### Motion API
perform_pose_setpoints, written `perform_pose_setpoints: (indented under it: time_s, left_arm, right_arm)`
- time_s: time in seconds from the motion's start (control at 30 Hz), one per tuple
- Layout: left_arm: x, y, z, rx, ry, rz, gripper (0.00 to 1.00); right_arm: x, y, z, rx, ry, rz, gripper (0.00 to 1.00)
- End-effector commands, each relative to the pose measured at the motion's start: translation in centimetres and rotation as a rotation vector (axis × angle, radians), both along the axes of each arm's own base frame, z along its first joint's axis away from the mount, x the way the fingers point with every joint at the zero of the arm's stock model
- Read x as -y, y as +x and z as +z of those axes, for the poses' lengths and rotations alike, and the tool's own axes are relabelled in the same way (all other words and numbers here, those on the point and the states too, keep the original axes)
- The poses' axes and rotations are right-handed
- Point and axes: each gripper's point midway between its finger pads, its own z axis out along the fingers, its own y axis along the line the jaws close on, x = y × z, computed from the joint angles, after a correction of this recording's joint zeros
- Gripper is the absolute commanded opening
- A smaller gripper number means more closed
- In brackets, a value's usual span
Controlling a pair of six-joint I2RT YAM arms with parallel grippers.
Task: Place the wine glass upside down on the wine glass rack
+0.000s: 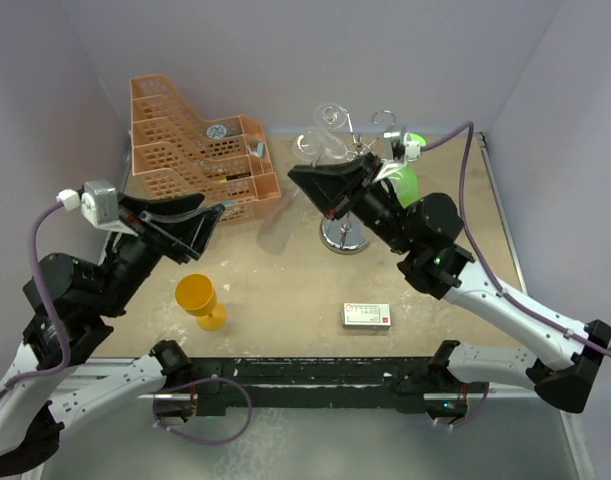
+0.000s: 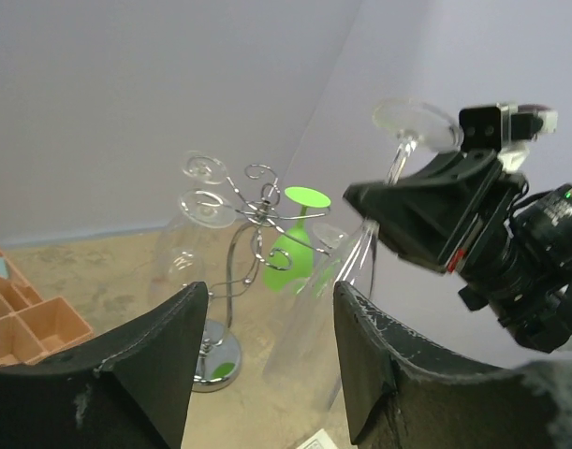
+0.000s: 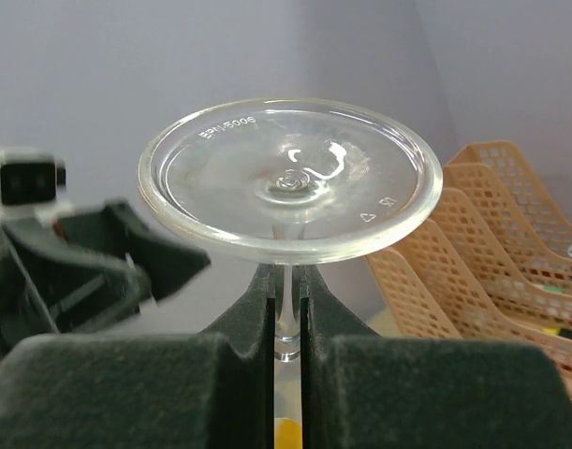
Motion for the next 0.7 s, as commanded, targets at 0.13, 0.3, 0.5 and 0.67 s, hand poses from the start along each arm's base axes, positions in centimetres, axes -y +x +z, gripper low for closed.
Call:
perform_pose_setpoints:
  time_s: [0.13,0.3,0.5,0.67]
  left_arm:
    - [5.2,0.1,4.7,-0.073,-0.284,-0.225,0.54]
    - [7.2,0.6,5.2,-0.122,-0.366,-0.302,0.54]
    - [9.6,0.9,4.0,-0.189,-0.373,-0.381,0.54]
    - [10.1,2.8,1.2,-0.242,-0.337,-0.306,0.54]
  right_arm:
    - [2.3,-3.8,-3.2,0.326,-0.231,-0.008,0.00]
    - [2.9,-3.2,-5.6,0.344,-0.335,-0.057,0.00]
    - [3.7,-3.0,-8.3,0.325,-0.408,-0.083,0.00]
    - [5.8,-2.5,-10.2,0.262,-0.438,-0.159,0.00]
